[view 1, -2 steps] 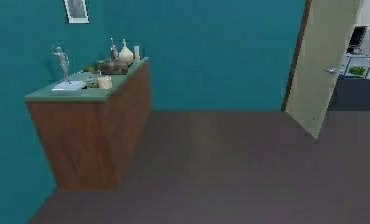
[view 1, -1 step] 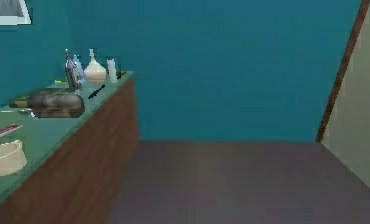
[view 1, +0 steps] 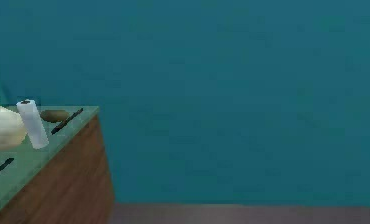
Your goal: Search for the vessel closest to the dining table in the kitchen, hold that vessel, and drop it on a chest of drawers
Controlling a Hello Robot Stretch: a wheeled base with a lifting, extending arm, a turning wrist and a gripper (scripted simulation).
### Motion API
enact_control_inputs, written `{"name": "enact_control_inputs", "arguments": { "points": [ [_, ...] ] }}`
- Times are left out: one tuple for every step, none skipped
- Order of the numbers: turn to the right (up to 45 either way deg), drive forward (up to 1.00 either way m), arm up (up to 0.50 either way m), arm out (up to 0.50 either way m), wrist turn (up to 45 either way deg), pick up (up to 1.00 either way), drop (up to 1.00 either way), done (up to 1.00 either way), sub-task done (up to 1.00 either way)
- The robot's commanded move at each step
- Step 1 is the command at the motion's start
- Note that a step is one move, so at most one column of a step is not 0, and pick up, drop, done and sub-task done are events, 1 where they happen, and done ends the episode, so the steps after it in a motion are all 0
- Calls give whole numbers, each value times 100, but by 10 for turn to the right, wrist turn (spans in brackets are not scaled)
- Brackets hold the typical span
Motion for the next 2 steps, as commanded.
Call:
{"name": "enact_control_inputs", "arguments": {
  "points": [
    [60,0,0,0,0,0,0,0,0],
    [0,20,0,0,0,0,0,0,0]
  ]
}}
